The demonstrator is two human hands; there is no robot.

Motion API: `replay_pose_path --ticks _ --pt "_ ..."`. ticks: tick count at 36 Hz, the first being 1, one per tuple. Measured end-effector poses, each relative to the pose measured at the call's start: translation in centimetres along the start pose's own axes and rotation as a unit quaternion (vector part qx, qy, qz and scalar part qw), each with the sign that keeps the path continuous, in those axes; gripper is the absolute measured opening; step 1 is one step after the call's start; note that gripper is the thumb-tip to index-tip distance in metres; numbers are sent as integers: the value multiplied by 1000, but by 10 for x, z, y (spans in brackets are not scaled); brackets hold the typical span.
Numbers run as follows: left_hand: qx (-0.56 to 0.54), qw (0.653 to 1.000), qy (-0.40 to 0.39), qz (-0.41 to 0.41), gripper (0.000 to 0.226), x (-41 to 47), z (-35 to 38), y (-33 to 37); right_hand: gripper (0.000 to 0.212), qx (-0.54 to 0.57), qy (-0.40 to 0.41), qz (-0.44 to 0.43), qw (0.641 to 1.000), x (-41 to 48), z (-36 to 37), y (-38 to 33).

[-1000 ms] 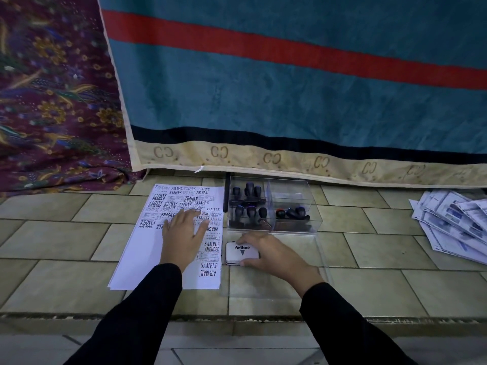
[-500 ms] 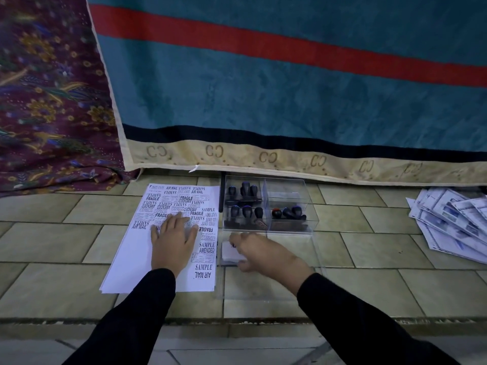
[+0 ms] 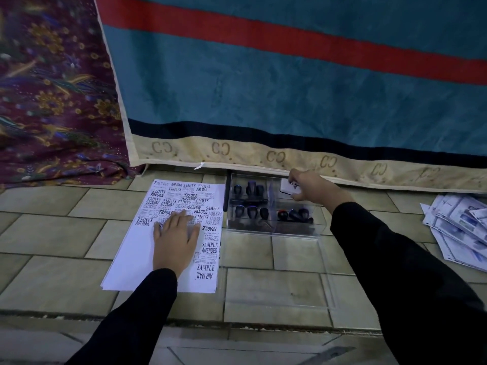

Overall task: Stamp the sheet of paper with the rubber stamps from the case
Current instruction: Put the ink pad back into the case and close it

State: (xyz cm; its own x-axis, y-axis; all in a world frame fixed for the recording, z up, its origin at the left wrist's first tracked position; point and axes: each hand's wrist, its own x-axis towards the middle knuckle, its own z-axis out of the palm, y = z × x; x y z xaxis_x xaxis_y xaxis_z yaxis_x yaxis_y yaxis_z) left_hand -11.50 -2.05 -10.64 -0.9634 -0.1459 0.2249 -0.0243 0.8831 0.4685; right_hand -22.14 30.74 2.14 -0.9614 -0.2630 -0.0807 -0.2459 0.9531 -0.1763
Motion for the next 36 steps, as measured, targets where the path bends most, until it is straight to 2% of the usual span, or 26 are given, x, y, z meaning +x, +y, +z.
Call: replay_pose_path --ticks 14,22,27,30,32,34,36 --pt "-1 1000 5 1 34 0 0 0 31 -29 -102 -8 994 42 18 19" --pt "0 1000 6 2 34 1 0 0 40 35 -95 -8 995 45 26 25" --pt "-11 1000 5 2 33 1 -2 1 25 9 -101 -3 995 41 26 25" --pt "-63 998 16 -14 29 2 -5 0 23 22 -40 1 999 31 21 18" --pt "-143 987 17 -63 27 4 -9 1 25 62 30 18 997 18 18 11" --pt "-248 960 6 -128 29 9 -15 2 18 95 96 38 990 -1 15 5" --pt "-349 923 -12 -164 31 14 -21 2 13 117 120 79 983 -25 14 0"
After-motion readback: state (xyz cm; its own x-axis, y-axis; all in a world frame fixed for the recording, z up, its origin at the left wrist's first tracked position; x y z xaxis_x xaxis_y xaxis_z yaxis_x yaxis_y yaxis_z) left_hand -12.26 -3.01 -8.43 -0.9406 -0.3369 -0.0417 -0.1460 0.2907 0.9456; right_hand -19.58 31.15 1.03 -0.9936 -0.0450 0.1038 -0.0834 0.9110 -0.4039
